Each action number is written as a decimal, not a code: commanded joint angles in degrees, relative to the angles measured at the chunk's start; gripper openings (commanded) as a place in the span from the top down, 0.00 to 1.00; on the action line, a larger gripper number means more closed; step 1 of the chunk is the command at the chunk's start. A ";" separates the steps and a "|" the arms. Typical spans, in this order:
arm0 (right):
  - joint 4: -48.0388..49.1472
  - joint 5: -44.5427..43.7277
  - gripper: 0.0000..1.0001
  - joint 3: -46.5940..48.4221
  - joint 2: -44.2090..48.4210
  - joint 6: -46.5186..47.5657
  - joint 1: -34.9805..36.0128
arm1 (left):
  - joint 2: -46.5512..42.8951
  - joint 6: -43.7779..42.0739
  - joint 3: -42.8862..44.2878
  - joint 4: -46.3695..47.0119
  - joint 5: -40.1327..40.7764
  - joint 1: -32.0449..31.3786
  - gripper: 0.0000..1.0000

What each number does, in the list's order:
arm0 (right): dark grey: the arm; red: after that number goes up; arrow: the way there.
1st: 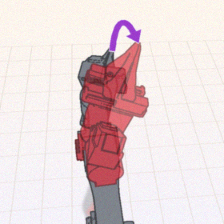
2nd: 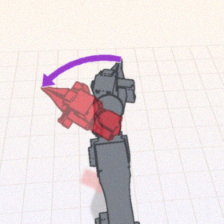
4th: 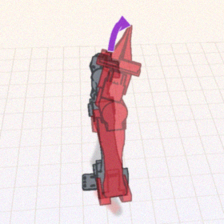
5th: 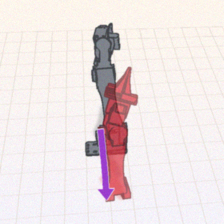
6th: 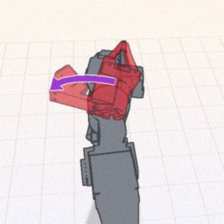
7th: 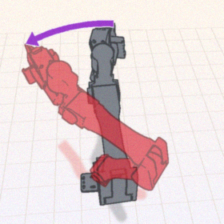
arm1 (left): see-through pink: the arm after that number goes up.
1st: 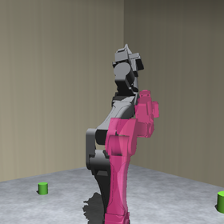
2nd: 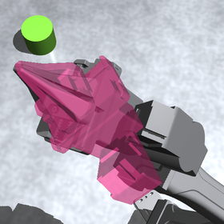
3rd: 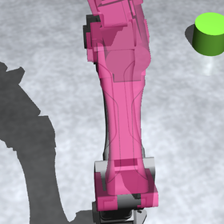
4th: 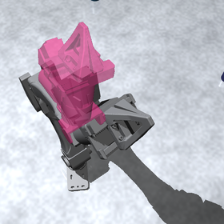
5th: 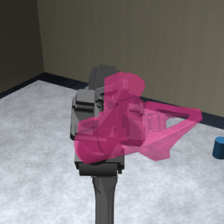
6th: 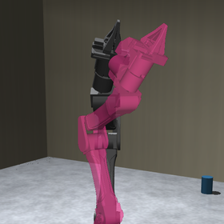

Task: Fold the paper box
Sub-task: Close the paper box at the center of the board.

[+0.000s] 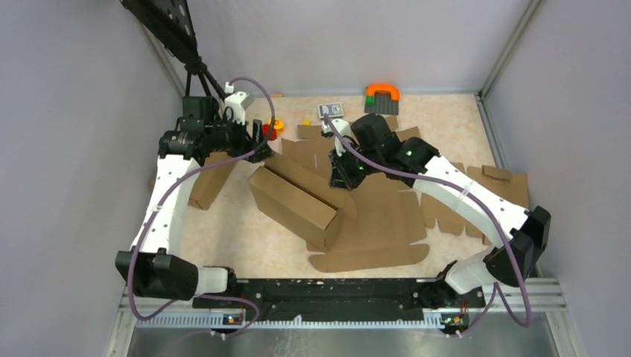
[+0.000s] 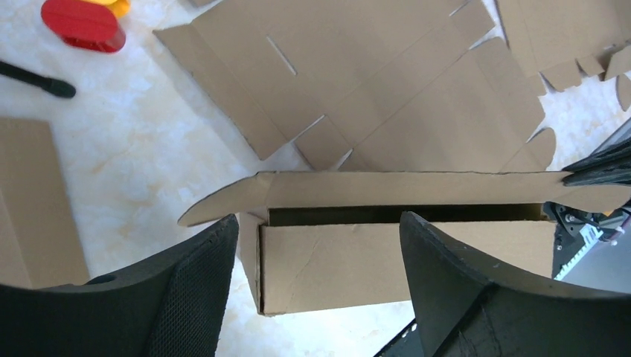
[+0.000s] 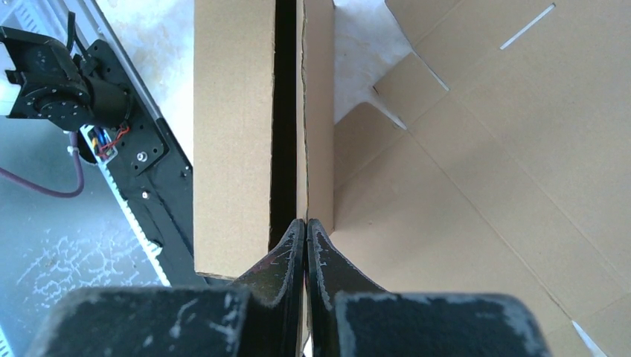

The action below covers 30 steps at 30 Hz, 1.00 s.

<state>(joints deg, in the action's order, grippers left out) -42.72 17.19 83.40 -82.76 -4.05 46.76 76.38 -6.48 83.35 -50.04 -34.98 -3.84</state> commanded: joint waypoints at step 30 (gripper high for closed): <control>-3.40 -6.73 1.00 3.70 -1.43 0.43 5.05 | 2.35 8.78 0.48 -7.37 5.85 0.23 0.49</control>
<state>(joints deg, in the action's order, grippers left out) -43.97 12.03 84.88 -83.15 -4.03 50.98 80.20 -0.12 83.50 -52.62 -30.15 -3.81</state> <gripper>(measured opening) 0.005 0.529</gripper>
